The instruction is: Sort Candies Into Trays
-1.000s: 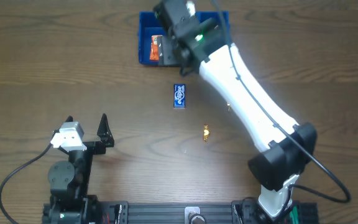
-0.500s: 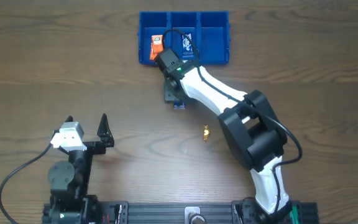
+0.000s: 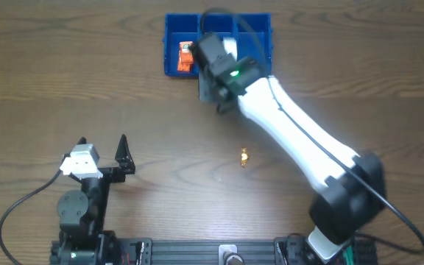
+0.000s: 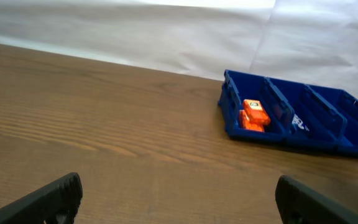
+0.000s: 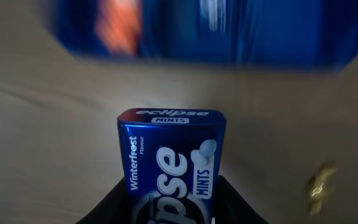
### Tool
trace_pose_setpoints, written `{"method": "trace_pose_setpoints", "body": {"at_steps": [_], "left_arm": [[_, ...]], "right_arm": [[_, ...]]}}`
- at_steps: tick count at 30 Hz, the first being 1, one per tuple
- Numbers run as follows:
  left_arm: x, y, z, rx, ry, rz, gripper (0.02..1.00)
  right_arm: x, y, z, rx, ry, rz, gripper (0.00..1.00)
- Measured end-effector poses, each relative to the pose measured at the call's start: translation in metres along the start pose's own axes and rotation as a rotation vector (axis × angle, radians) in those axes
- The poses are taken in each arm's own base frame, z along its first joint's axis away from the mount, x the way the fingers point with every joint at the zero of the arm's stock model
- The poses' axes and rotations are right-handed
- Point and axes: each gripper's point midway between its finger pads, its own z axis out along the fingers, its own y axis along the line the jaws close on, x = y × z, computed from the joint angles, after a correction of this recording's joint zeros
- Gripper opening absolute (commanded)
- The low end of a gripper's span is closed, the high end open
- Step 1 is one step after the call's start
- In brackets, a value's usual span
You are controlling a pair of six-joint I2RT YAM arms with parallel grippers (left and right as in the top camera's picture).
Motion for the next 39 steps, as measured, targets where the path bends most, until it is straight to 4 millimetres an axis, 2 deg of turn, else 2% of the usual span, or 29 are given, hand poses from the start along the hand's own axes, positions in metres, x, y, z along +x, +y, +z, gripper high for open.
{"method": "trace_pose_setpoints", "body": {"at_steps": [1,3,4,5,6,7,9,12,14,15,19,20,22,26,28,30,31,32,34,35,36,37,38,39], "left_arm": [[0.0,0.0,0.0,0.0,0.0,0.0,0.998],[0.0,0.0,0.0,0.0,0.001,0.0,0.998],[0.0,0.0,0.0,0.0,0.0,0.0,0.998],[0.0,0.0,0.0,0.0,0.0,0.0,0.996],[0.0,0.0,0.0,0.0,0.0,0.0,0.998],[0.0,0.0,0.0,0.0,0.0,0.0,0.998],[0.0,0.0,0.0,0.0,-0.001,0.0,0.998],[0.0,0.0,0.0,0.0,0.0,0.0,0.998],[0.0,0.0,0.0,0.0,0.0,0.0,0.998],[0.0,0.0,0.0,0.0,0.0,0.0,0.996],[0.0,0.0,0.0,0.0,0.0,0.0,0.996],[0.0,0.0,0.0,0.0,0.0,0.0,0.998],[0.0,0.0,0.0,0.0,0.0,0.0,0.998],[0.0,0.0,0.0,0.0,0.0,0.0,0.998],[0.0,0.0,0.0,0.0,0.0,0.0,0.998],[0.0,0.0,0.0,0.0,0.0,0.0,0.998],[0.0,0.0,0.0,0.0,0.0,0.0,0.998],[0.0,0.0,0.0,0.0,0.0,0.0,0.998],[0.0,0.0,0.0,0.0,-0.002,0.0,0.998],[0.0,0.0,0.0,0.0,0.0,0.0,0.998],[0.0,0.0,0.0,0.0,0.001,0.0,0.996],[0.0,0.0,0.0,0.0,0.001,0.0,0.998],[0.0,0.0,0.0,0.0,0.0,0.0,0.998],[0.0,0.0,0.0,0.0,0.001,0.0,0.996]], "right_arm": [[-0.053,0.009,-0.05,-0.055,-0.155,-0.006,0.198],[-0.094,0.007,-0.073,-0.062,-0.251,-0.008,0.198],[-0.121,0.002,-0.072,-0.055,-0.302,0.006,0.198],[-0.133,-0.004,-0.065,-0.036,-0.31,0.011,0.198],[-0.143,-0.008,-0.051,-0.015,-0.309,0.014,0.198],[-0.152,-0.013,-0.021,0.009,-0.298,0.015,0.198],[-0.143,-0.019,0.032,0.044,-0.224,0.005,0.198],[-0.114,-0.027,0.112,0.066,-0.087,-0.012,0.2],[-0.101,-0.03,0.138,0.074,-0.04,-0.014,0.22],[-0.099,-0.029,0.145,0.071,-0.037,-0.014,0.246],[-0.105,-0.026,0.147,0.057,-0.059,-0.014,0.608],[-0.105,-0.026,0.147,0.054,-0.058,-0.023,0.656],[-0.105,-0.025,0.147,0.053,-0.058,-0.022,0.706],[-0.1,-0.027,0.147,0.056,-0.04,-0.028,0.741],[-0.09,-0.031,0.137,0.068,0.007,-0.033,0.755],[-0.088,-0.034,0.109,0.072,0.027,-0.036,0.759],[-0.085,-0.037,0.086,0.078,0.043,-0.038,0.759],[-0.092,-0.039,0.039,0.065,0.008,-0.033,0.759],[-0.093,-0.044,-0.032,0.038,-0.059,-0.027,0.759],[-0.079,-0.05,-0.047,0.042,-0.049,-0.032,0.757],[-0.067,-0.052,-0.056,0.039,-0.046,-0.038,0.757],[-0.038,-0.056,-0.052,0.048,0.0,-0.049,0.755],[-0.021,-0.056,-0.04,0.05,0.023,-0.049,0.757],[0.01,-0.061,-0.021,0.07,0.089,-0.052,0.748]]}}
